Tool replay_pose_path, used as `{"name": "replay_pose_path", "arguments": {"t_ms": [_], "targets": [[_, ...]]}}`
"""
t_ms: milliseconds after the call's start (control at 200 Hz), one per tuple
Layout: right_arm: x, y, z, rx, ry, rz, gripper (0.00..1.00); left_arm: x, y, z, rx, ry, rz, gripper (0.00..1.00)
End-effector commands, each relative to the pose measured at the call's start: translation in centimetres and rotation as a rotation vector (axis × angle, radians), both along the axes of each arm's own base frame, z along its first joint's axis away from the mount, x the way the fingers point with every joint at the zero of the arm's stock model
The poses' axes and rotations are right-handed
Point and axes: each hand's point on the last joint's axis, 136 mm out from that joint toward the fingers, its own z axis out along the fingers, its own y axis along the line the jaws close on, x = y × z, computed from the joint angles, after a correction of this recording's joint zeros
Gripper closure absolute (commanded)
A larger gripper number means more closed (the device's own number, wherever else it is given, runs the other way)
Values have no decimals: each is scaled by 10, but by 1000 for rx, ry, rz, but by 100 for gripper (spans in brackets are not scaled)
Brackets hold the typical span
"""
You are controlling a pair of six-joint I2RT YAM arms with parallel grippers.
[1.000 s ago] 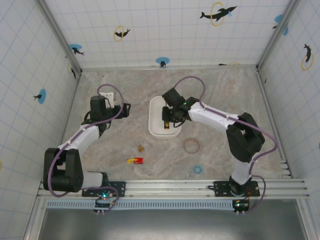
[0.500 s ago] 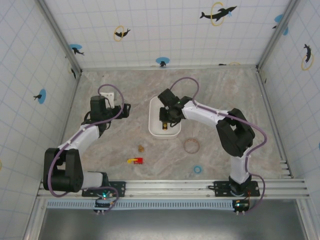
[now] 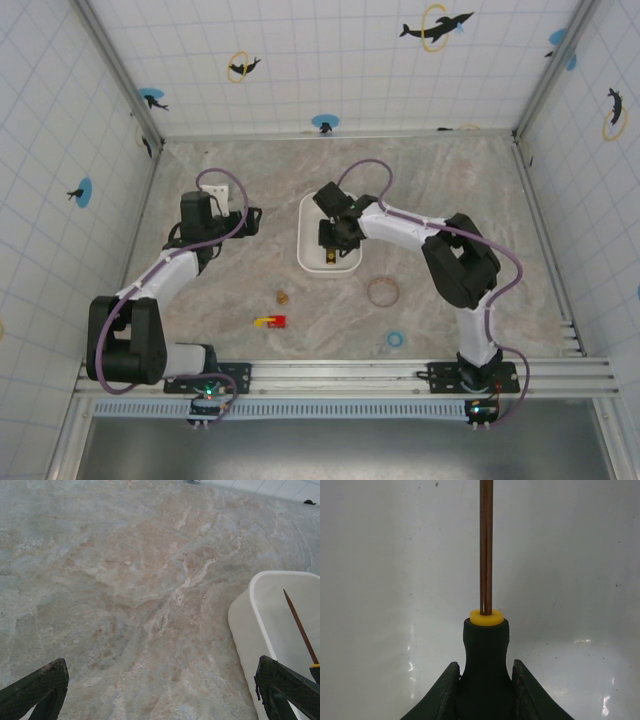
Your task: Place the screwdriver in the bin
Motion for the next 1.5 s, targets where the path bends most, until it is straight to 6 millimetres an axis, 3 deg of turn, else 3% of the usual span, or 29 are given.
{"name": "replay_pose_path", "arguments": {"t_ms": [0, 150, 511, 966, 1227, 1407, 1497], "targets": [[4, 5, 2, -14, -5, -6, 93, 0, -6, 2, -8, -5, -29, 3], [4, 2, -1, -36, -2, -2, 91, 1, -6, 1, -9, -3, -30, 2], [2, 3, -9, -44, 16, 3, 71, 0, -7, 0, -10, 3, -33, 3], [3, 3, -4, -38, 7, 8, 56, 2, -8, 1, -12, 7, -38, 2], [6, 4, 40, 6, -70, 54, 48, 3, -9, 4, -15, 0, -41, 3], [6, 9, 86, 103, -147, 139, 43, 5, -17, 32, -96, -66, -55, 2], [7, 3, 111, 118, -198, 175, 42, 7, -16, 38, -92, -82, -47, 2]]}}
